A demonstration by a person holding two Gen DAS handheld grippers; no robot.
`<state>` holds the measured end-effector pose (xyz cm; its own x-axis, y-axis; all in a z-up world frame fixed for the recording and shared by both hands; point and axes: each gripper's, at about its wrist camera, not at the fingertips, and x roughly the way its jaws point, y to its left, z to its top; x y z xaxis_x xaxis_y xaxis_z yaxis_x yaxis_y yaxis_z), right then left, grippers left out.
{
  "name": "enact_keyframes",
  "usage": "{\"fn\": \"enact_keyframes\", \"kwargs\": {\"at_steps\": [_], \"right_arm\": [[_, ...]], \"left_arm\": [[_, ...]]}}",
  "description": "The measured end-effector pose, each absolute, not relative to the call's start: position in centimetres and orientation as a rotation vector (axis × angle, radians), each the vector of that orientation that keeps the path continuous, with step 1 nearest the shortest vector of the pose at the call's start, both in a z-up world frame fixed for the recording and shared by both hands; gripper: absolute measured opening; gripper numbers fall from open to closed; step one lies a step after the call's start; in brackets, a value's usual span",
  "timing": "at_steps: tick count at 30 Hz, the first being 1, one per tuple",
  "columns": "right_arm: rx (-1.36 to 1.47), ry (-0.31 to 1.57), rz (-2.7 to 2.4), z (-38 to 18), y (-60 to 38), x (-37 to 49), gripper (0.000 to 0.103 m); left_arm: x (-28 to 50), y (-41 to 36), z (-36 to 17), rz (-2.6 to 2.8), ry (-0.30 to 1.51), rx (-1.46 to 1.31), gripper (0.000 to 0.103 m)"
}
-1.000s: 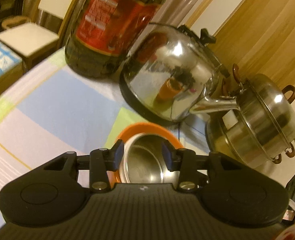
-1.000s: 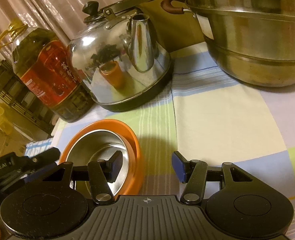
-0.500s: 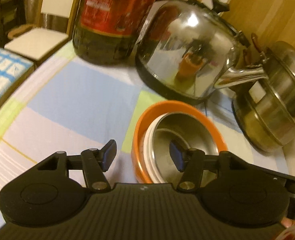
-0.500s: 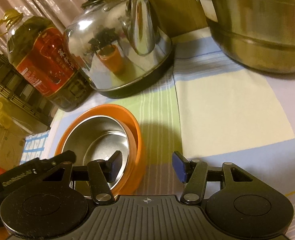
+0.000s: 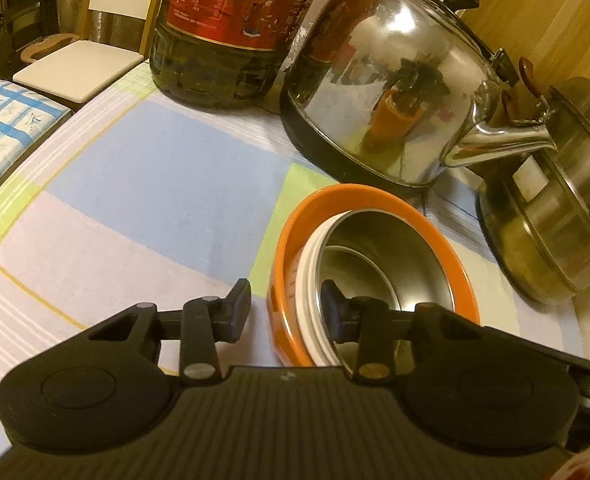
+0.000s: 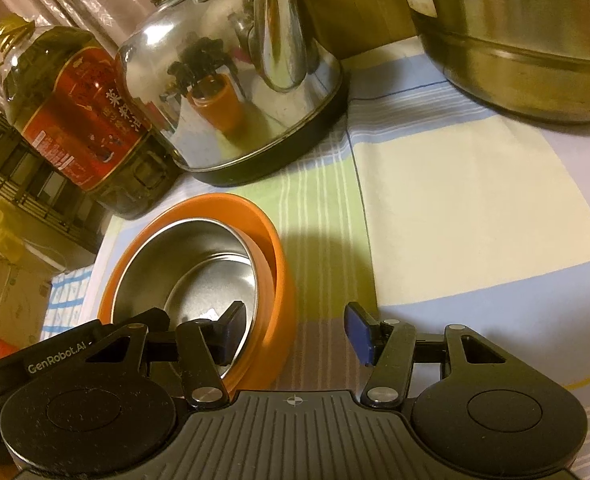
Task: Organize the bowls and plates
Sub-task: 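Open both grippers to release the steel bowl and pull back, then close the left gripper on the orange bowl rim while the right gripper also closes on it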
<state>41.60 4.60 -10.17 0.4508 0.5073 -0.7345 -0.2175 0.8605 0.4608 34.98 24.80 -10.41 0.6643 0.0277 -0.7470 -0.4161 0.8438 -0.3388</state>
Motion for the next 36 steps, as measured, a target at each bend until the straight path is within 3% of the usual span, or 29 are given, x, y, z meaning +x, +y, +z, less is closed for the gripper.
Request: {"fn": "enact_keyframes", "kwargs": {"at_steps": [4,9,36], "right_arm": [[0.316,1.022,0.464,-10.7,5.1,41.8,0.055],[0.334,1.014,0.5,-10.6,5.3,41.7,0.03],[0.272,1.048,0.486,-7.6,2.7,34.9,0.024]], "left_arm": [[35.3,24.8,-10.6,0.257,0.811,-0.526,0.028],[35.3,24.6,-10.6,0.26,0.808,-0.522,0.026],[27.9,20.9,-8.1,0.232,0.885,-0.497,0.023]]}}
